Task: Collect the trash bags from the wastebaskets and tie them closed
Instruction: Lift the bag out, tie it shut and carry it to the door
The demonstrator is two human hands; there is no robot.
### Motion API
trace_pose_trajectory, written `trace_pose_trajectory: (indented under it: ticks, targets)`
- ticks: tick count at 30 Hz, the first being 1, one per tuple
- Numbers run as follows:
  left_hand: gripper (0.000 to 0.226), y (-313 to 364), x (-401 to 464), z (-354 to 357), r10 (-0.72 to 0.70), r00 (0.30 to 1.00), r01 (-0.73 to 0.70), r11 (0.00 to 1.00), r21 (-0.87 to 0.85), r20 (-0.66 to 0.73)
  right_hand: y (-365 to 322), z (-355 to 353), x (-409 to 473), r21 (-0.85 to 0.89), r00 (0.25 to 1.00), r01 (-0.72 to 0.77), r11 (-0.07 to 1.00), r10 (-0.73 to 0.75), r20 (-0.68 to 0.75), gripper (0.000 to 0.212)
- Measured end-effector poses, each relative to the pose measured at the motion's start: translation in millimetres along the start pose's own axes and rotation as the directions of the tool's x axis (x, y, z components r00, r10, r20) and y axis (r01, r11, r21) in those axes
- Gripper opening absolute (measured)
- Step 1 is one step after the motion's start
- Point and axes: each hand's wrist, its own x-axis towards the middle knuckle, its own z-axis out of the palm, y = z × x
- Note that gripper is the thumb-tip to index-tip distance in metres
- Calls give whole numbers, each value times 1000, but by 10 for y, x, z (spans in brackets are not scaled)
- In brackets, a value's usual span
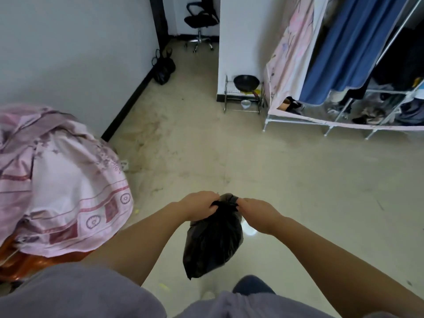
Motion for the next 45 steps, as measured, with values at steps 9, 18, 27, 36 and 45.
trace_pose_trajectory:
  ticks: [9, 18, 27, 36, 45]
  targets:
    - [19, -1412, 1650, -1111, -87, 996, 88, 996, 12, -29, 570, -880, 2368, -7, 996, 90, 996, -90, 9, 29]
    - [17, -2553, 3224, -2324, -176, 981, 170, 983, -67, -86, 1239, -2043, 4557, -51, 979, 191, 980, -187, 84, 30]
    - [18, -4002, 4624, -3460, -182, 978, 176, 982, -63, -105, 1532, -2870, 6797, -60, 980, 196, 979, -193, 54, 30]
    - [18, -5540, 5879, -4881, -113, 988, 112, 994, -15, -105, 1587, -3834, 8858, -38, 991, 129, 991, -130, -19, 30]
    - [10, -6841, 7312, -5736, -171, 980, 169, 985, -35, -104, 2036, -4507, 10928, -56, 976, 219, 974, -217, 29, 34]
